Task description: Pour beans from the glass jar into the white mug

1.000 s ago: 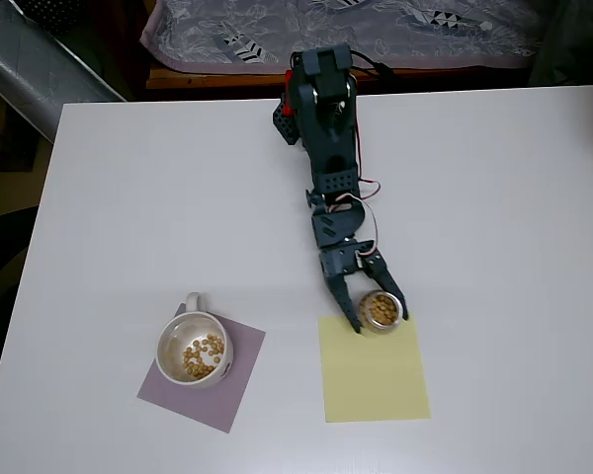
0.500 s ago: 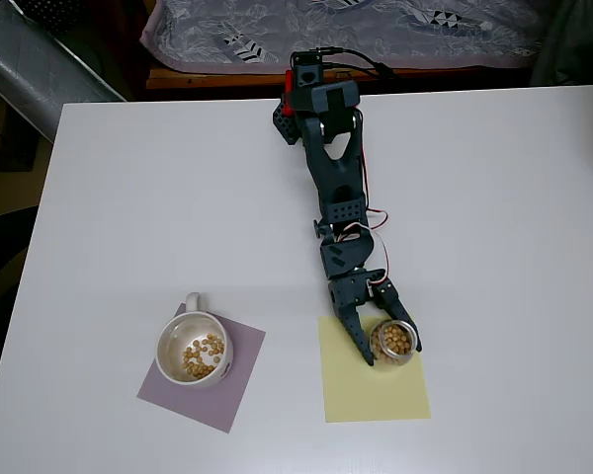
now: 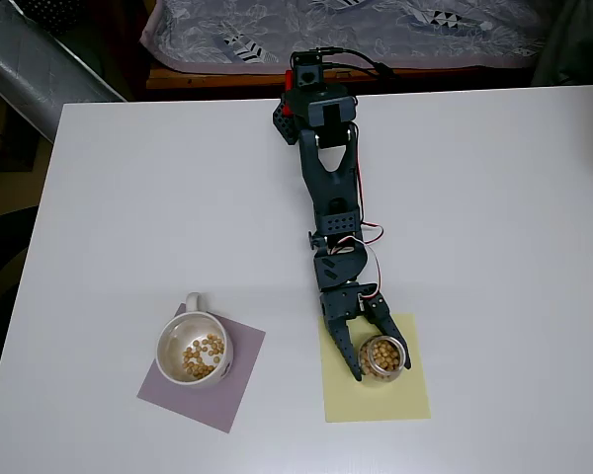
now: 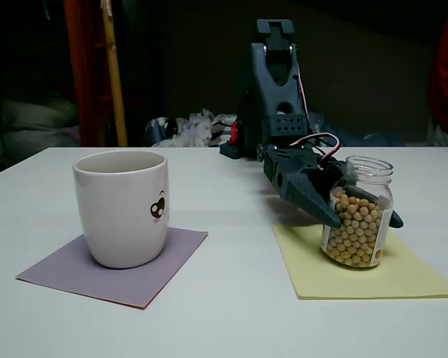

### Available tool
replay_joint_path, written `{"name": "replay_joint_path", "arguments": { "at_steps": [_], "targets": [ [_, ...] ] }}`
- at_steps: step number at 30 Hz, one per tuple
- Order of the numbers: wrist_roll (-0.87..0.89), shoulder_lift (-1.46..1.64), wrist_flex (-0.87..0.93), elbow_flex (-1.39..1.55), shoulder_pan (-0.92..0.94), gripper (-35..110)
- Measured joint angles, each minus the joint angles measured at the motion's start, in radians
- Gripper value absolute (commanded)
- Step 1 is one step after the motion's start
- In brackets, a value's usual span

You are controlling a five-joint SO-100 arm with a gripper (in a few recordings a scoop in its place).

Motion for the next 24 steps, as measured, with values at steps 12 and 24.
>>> {"name": "replay_joint_path", "arguments": {
  "at_steps": [12, 24],
  "targets": [
    [0.014, 0.002, 0.000, -0.012, -0.009, 39],
    [0.144, 0.279, -0.003, 0.206, 0.021, 45]
  ]
}}
